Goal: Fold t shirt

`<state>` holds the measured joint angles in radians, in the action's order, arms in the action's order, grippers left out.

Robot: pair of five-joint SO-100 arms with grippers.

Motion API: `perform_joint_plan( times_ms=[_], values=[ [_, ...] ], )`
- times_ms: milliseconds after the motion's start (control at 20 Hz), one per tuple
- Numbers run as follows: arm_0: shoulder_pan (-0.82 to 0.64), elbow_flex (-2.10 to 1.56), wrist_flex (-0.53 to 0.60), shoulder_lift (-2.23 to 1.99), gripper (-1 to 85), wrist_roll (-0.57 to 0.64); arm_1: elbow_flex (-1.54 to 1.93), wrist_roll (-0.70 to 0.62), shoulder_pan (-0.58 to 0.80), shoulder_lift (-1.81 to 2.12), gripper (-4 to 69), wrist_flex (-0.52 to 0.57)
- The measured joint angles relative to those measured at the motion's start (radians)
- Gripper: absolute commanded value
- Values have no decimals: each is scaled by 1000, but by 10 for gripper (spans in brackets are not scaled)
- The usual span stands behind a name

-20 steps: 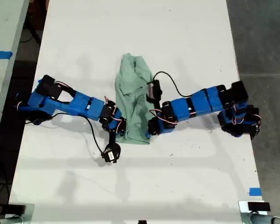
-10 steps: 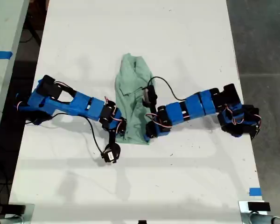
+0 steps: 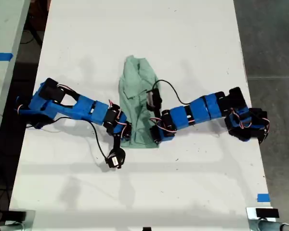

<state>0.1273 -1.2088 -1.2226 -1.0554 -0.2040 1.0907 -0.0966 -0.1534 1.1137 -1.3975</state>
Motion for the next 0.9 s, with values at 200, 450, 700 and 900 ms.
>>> perform_joint_plan(
  times_ms=[200,450,700,900],
  values=[
    [17,95,-127,-5,0,0,-186,3,-29,-6,12,-170],
    [51,213,-308,-155,0,35,-304,-49,-26,143,12,-259],
    [-123,207,-353,-448,0,144,-305,-170,143,262,12,-201],
    [-120,186,-354,-426,0,146,-304,-170,98,175,109,-124]
  ],
)
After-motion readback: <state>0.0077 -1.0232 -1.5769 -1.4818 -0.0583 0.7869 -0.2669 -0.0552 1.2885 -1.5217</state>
